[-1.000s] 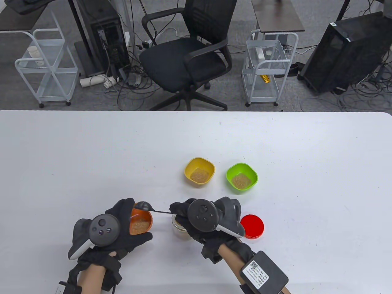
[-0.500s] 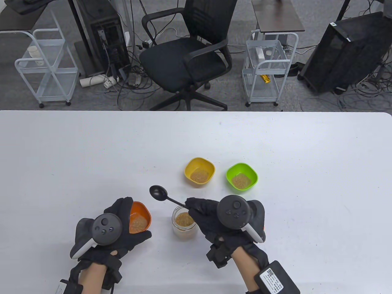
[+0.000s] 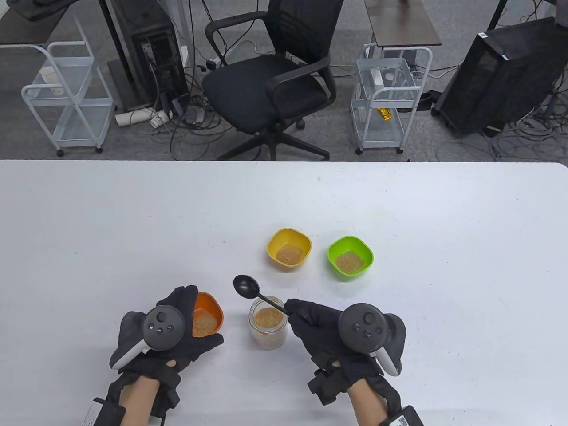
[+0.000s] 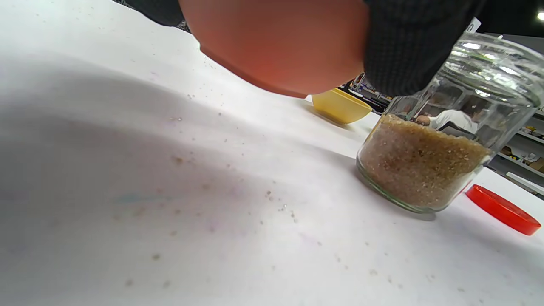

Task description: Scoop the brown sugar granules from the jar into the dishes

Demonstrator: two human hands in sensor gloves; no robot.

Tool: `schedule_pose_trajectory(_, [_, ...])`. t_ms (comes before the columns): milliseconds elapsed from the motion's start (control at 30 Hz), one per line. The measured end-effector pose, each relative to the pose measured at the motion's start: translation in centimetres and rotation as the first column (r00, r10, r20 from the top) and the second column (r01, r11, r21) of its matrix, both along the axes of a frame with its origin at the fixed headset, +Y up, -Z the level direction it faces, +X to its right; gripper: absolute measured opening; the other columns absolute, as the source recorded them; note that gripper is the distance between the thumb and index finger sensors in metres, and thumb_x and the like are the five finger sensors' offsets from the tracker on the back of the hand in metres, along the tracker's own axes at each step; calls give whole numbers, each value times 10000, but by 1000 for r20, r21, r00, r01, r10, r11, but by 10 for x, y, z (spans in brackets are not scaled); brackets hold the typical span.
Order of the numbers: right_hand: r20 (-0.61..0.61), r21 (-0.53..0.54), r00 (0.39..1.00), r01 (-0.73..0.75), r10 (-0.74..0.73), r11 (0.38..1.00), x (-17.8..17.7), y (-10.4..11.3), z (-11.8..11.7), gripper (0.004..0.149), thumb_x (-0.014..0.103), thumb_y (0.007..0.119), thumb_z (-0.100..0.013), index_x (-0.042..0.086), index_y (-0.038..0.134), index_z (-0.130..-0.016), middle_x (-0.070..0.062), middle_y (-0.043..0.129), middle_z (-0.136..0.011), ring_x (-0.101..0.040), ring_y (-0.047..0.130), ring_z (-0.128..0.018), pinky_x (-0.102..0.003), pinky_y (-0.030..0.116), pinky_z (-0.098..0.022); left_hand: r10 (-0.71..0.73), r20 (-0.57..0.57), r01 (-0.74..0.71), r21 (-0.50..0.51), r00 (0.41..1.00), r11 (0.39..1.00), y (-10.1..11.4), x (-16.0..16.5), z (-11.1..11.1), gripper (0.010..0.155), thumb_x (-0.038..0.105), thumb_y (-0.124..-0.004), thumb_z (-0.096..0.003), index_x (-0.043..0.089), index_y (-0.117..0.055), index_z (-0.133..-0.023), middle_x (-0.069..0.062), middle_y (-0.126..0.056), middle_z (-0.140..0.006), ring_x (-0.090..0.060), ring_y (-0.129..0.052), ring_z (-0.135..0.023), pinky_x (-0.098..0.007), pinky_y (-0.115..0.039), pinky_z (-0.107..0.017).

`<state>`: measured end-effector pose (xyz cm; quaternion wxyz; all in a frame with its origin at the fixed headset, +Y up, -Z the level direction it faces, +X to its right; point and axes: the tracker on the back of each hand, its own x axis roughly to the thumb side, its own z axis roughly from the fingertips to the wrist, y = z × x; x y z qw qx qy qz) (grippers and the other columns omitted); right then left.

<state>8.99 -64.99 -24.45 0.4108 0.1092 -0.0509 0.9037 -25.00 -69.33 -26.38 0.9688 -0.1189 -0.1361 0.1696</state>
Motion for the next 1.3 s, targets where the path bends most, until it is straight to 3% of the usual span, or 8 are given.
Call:
schedule_pose_trajectory(400, [3, 53, 1000, 30, -30, 998, 13, -6, 7, 381, 397, 845, -508, 235, 917, -846, 61, 1075, -580, -106, 1062, -188, -322, 954, -239, -27, -29, 27, 5, 999, 1000, 0, 5, -12, 1145, 648, -856, -522, -9, -201, -1194, -311, -242, -1230, -551, -389, -1096, -604, -527, -826])
schedule_pose_trajectory(833, [47, 87, 996, 73, -77, 994, 26, -3, 10, 379, 405, 841, -509, 256, 909, -851, 61, 1070, -595, -114, 1068, -213, -327, 953, -261, -13, -120, 10, -24, 993, 1000, 35, -17, -69, 1148, 650, -841, -539, 22, -143, -1199, -279, -172, -1244, -526, -323, -1123, -587, -480, -860])
schedule_pose_trajectory(1067, [74, 85, 991, 107, -113, 991, 34, -6, 9, 379, 404, 842, -507, 255, 910, -849, 60, 1071, -593, -114, 1069, -215, -328, 954, -259, -43, -194, 22, -109, 980, 994, 13, -23, -111, 1148, 654, -829, -543, 26, -123, -1194, -277, -152, -1240, -524, -305, -1121, -585, -470, -860])
schedule_pose_trajectory(1300, [102, 74, 985, 131, -138, 989, 43, -8, 6, 379, 403, 842, -509, 254, 909, -851, 58, 1071, -595, -117, 1069, -218, -330, 953, -261, -48, -229, 9, -167, 972, 986, -7, -27, -134, 1147, 656, -820, -548, 26, -107, -1190, -273, -135, -1236, -523, -292, -1119, -585, -459, -861])
